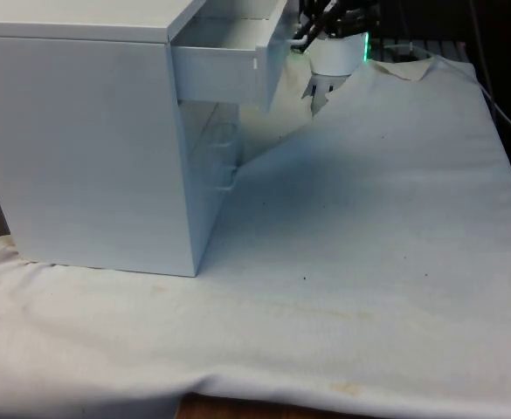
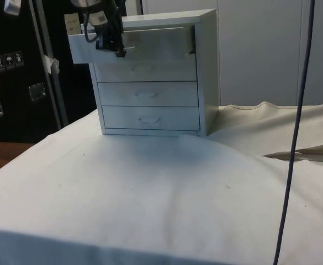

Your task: Open the drawer, then close it.

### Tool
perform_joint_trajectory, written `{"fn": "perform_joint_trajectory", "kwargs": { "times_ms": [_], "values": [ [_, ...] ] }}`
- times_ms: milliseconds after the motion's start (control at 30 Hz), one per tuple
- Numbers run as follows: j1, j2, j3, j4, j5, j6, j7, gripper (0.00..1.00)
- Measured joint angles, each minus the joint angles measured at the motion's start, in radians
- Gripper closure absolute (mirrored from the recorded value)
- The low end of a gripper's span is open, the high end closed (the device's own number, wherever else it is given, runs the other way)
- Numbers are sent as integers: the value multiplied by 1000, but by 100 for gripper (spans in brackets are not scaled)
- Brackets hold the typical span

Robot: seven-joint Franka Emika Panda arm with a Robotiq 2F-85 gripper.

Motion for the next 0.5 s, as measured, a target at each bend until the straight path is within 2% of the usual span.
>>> {"fn": "perform_joint_trajectory", "kwargs": {
  "times_ms": [500],
  "values": [
    [3,29,61,41,-32,-62,59,100]
  ]
}}
